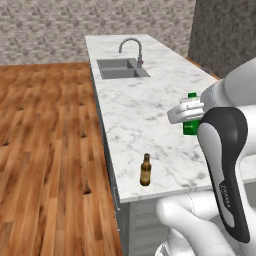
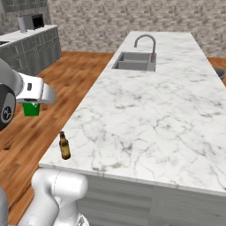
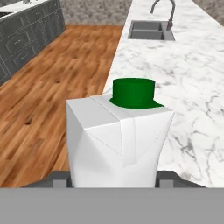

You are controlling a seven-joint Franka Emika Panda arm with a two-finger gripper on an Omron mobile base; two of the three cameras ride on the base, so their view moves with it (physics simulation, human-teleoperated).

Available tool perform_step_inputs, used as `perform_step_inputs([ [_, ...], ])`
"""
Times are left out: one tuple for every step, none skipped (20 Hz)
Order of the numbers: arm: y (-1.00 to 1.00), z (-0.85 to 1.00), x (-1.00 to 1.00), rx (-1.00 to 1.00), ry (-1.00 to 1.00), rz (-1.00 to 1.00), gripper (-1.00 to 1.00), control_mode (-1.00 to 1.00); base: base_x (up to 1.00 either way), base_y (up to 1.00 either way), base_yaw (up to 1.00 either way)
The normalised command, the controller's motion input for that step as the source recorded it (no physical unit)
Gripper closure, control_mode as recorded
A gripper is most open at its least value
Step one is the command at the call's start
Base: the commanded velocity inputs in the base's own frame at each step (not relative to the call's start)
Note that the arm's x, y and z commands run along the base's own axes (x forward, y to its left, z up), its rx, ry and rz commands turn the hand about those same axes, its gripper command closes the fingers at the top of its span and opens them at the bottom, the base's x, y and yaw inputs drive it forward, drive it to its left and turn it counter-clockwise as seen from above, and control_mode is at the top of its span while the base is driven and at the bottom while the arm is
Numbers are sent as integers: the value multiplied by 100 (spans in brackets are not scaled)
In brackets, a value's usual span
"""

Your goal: Pick the milk, beer from the counter and place them in the open cabinet.

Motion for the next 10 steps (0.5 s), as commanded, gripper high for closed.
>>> perform_step_inputs([
  [0,0,0,0,0,0,100,-100,0,0,0],
  [0,0,0,0,0,0,100,-100,0,0,0],
  [0,0,0,0,0,0,100,100,-40,0,0],
  [0,0,0,0,0,0,100,100,-100,0,0],
  [0,0,0,0,0,0,100,100,-100,0,0],
  [0,0,0,0,0,0,100,100,-100,0,0],
  [0,0,0,0,0,0,100,100,-100,0,0],
  [0,0,0,0,0,0,100,100,-100,0,0],
  [0,0,0,0,0,0,100,100,-100,0,0],
  [0,0,0,0,0,0,100,100,-100,0,0],
])
